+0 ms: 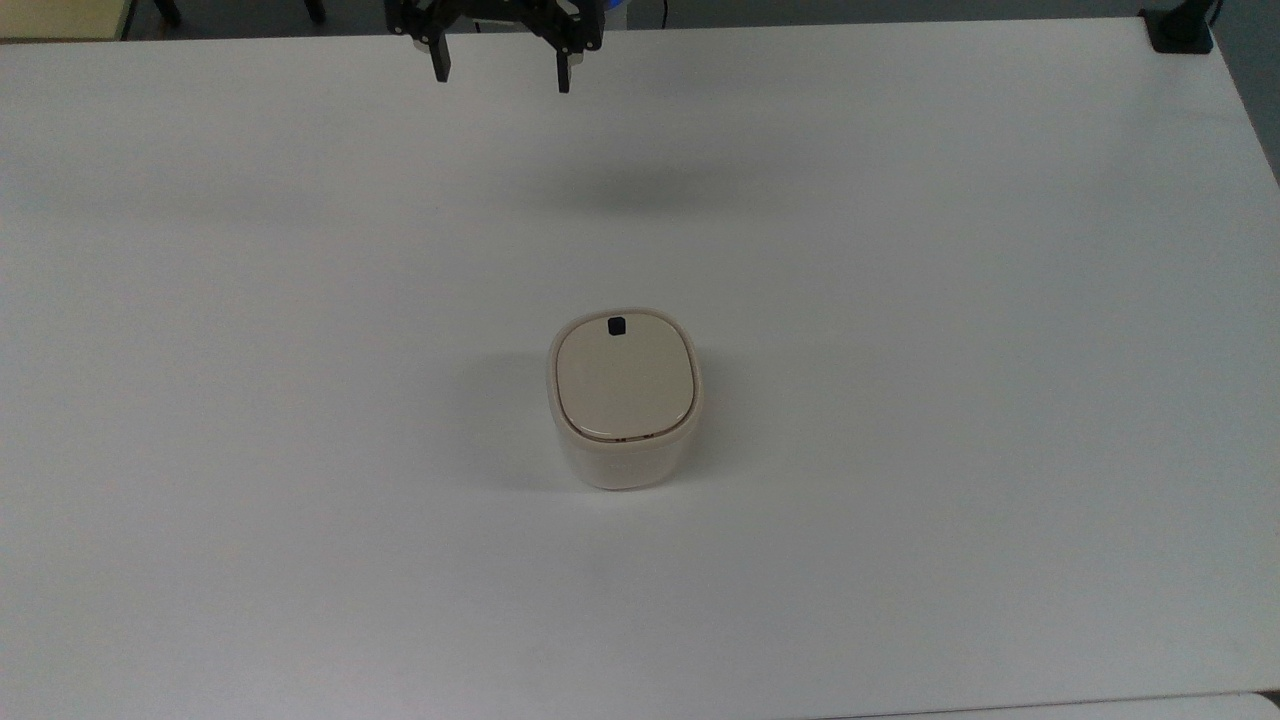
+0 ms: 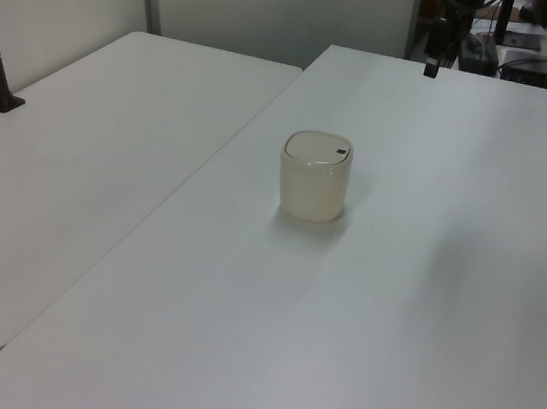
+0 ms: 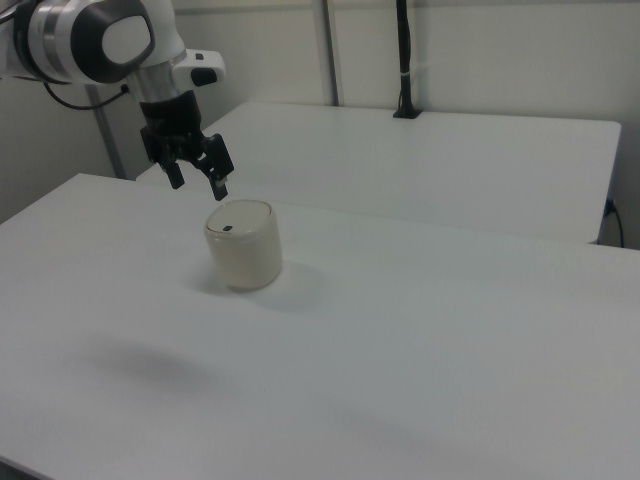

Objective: Open the trash bin

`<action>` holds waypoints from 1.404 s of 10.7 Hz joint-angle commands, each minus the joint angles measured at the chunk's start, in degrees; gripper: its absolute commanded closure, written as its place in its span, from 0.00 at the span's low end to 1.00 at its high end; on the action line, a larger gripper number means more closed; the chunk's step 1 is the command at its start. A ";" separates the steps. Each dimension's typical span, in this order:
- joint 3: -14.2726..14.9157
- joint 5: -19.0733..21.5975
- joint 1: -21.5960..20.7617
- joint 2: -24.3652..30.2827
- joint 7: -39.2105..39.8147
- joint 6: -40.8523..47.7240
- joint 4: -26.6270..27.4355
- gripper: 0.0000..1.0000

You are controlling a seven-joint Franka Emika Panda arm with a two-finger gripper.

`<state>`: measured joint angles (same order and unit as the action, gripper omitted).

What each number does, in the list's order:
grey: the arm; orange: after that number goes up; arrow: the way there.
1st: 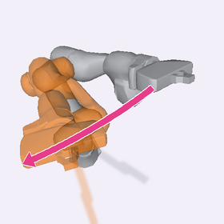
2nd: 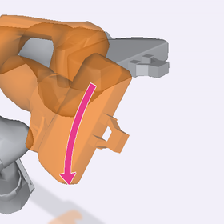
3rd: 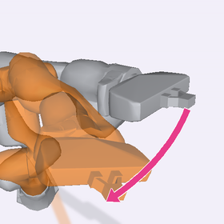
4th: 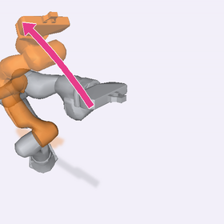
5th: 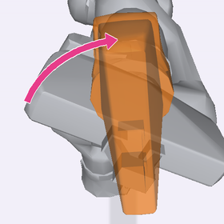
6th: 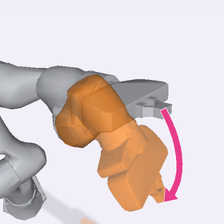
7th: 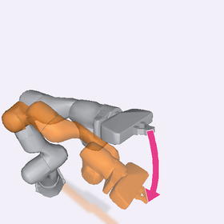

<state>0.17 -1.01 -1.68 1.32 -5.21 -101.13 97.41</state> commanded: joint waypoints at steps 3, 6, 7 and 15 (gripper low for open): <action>0.10 0.74 -0.34 0.08 1.51 1.82 -0.55 0.00; 0.01 0.74 -0.34 0.09 1.51 1.91 -0.55 0.00; 0.01 0.74 -0.34 0.09 1.51 1.91 -0.55 0.00; -0.08 0.65 -0.16 -1.75 4.42 -0.63 -0.82 0.00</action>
<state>0.09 -1.00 -1.77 0.98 -2.32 -101.13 97.42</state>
